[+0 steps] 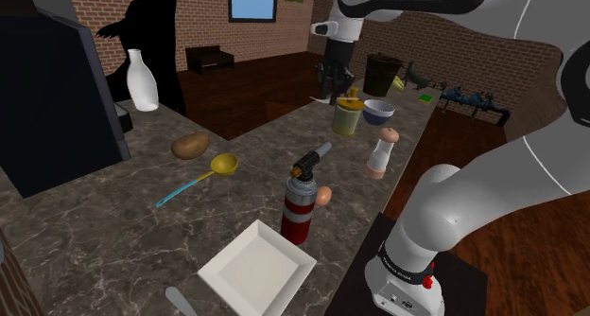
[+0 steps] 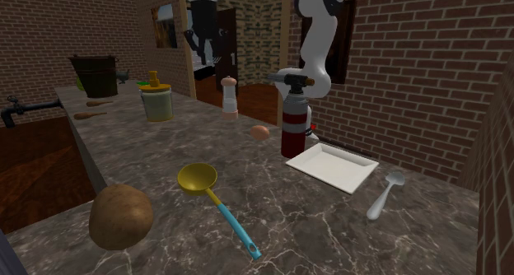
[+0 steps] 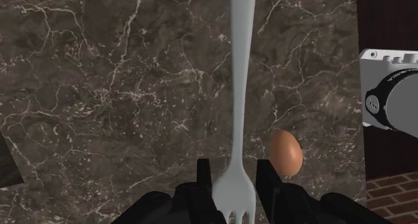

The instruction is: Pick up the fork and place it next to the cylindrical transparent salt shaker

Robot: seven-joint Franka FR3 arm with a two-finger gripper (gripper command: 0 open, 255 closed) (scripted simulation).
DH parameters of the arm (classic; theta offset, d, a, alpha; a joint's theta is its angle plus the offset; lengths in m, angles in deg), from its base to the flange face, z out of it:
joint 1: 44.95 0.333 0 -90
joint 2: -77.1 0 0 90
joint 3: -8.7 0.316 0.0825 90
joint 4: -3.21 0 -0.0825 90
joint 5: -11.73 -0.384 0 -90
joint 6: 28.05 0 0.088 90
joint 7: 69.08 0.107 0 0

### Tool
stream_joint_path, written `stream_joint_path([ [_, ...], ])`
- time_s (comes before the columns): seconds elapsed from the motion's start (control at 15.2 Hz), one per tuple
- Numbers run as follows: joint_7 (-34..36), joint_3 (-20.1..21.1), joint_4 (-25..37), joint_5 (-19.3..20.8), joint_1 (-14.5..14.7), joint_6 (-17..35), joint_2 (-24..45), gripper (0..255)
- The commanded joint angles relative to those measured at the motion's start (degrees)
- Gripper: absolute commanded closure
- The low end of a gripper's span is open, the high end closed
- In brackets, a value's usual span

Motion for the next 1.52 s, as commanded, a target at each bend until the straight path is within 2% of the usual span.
stream_joint_path([
  [0.0, -3.0, -2.2, -0.4, 1.4, -1.1, -0.6, -1.1, 255],
  [0.4, -11.3, -8.9, 1.0, 5.0, -3.8, -1.3, -0.9, 255],
  [0.86, -21.6, -17.3, 5.4, 8.1, -6.1, -1.5, 2.3, 255],
  [1.19, -29.5, -23.9, 10.4, 8.8, -7.0, -1.3, 6.8, 255],
  [1.45, -36.5, -29.9, 15.5, 7.8, -7.1, -1.0, 11.9, 255],
])
